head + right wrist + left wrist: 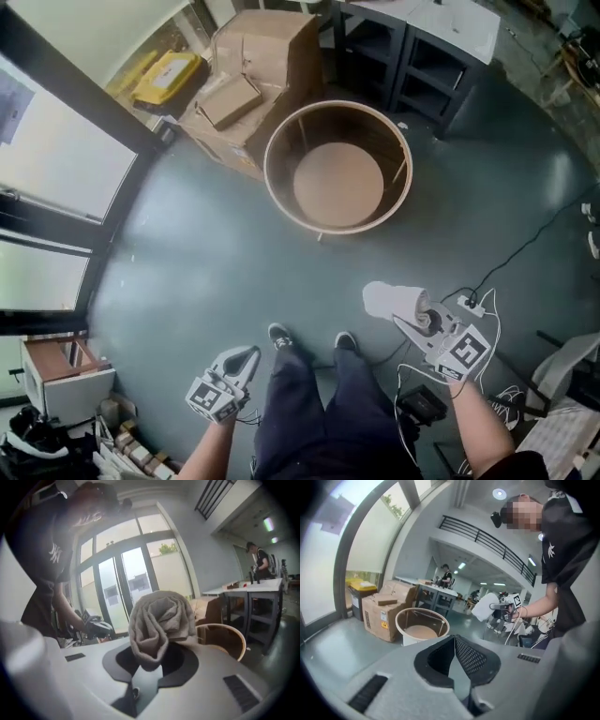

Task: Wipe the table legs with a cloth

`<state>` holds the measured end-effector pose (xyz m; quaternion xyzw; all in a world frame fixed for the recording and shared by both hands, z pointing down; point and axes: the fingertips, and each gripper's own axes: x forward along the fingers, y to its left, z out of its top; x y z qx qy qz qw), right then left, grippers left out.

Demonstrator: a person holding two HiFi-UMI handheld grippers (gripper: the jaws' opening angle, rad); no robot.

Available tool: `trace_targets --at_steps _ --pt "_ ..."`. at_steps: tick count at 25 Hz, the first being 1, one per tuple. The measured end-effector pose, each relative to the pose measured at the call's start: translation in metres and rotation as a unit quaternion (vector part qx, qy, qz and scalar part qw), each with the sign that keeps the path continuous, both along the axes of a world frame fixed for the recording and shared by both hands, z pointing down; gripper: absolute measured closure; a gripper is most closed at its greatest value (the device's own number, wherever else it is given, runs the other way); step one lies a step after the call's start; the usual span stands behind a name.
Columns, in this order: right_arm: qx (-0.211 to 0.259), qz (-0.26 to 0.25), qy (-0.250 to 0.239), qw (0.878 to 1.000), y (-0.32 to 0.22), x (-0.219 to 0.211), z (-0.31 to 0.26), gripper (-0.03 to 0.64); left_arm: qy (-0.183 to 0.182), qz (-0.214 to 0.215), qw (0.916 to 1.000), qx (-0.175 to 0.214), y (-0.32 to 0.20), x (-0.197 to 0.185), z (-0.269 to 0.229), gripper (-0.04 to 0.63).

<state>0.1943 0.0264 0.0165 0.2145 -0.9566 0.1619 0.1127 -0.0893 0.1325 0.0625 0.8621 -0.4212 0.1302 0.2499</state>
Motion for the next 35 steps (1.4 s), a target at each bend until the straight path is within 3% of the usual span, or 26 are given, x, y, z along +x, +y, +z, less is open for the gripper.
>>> trace_targets --at_steps 7,11,16,20,27,31,35 --pt "0.071 0.013 -0.125 0.990 0.045 -0.006 -0.193 0.549 0.009 -0.039 0.9947 0.095 0.054 -0.021 -0.154 0.588" --pt "0.126 0.020 -0.176 0.976 0.080 -0.019 -0.288 0.549 0.076 -0.041 0.9827 0.164 0.076 -0.029 -0.220 0.587" --pt "0.135 0.054 -0.241 0.960 0.154 -0.035 -0.357 0.549 0.150 0.028 0.9646 0.215 0.123 -0.020 -0.276 0.588" --pt "0.117 0.051 -0.209 0.969 0.223 -0.079 -0.356 0.549 0.184 0.055 0.9521 0.238 0.165 -0.030 -0.306 0.587" --pt "0.037 0.040 -0.118 0.992 0.330 -0.159 -0.292 0.549 0.193 0.111 0.9442 0.242 0.232 -0.062 -0.301 0.586" --pt "0.009 0.018 -0.066 0.998 0.366 -0.191 -0.274 0.549 0.210 0.154 0.9356 0.238 0.248 -0.054 -0.304 0.586" --pt "0.011 -0.004 -0.041 0.999 0.382 -0.201 -0.268 0.549 0.190 0.178 0.9338 0.246 0.260 -0.035 -0.314 0.588"
